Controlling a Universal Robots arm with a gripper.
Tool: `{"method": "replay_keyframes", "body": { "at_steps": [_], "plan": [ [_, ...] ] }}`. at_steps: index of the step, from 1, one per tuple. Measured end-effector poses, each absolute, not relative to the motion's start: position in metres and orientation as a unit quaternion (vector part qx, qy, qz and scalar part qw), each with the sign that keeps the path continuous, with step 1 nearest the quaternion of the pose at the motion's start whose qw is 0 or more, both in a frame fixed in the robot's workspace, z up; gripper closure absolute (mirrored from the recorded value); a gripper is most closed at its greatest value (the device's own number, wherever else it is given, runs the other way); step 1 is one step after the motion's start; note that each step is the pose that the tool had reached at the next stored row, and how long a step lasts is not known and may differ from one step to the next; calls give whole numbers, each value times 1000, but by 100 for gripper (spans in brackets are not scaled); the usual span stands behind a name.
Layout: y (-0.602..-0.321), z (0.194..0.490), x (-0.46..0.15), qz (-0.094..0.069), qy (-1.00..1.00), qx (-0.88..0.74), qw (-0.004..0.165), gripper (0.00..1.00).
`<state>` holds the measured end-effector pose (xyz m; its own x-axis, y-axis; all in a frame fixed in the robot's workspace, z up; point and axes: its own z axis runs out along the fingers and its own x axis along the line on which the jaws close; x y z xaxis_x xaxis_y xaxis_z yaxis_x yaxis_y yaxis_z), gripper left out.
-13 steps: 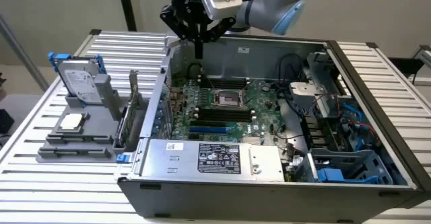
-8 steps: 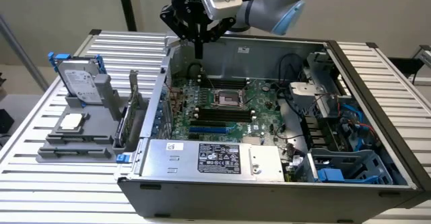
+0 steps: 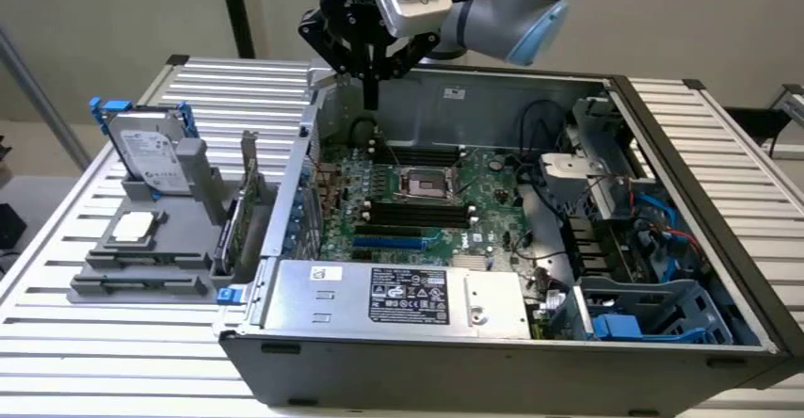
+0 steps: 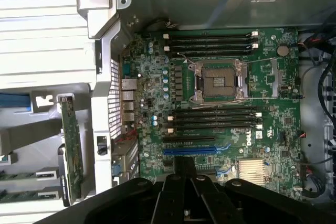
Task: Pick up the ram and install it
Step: 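Reach for the ram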
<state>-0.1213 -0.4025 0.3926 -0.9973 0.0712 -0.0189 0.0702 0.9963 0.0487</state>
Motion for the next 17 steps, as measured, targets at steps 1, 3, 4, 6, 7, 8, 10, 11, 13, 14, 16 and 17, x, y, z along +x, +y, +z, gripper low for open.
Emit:
{"method": "replay_keyframes", "body": {
  "at_steps": [1, 3, 4, 6, 7, 8, 10, 11, 13, 14, 16, 17],
  "plan": [
    [-403, 393, -123, 24, 999, 35, 10, 89],
    [-403, 392, -128, 24, 999, 35, 7, 89],
    [-404, 392, -132, 24, 999, 35, 7, 89],
    [-406, 391, -142, 24, 999, 35, 6, 89],
    [-406, 391, -146, 24, 999, 35, 6, 89],
    [-407, 390, -151, 24, 999, 35, 6, 89],
    [-408, 389, -160, 24, 999, 36, 5, 89],
    [-409, 388, -164, 24, 999, 36, 5, 89],
    [-410, 387, -173, 24, 999, 35, 5, 89],
    [-411, 386, -178, 24, 999, 36, 5, 89],
    [-412, 384, -187, 24, 999, 36, 5, 89],
    [-413, 384, -192, 24, 999, 35, 5, 89]
  ]
}}
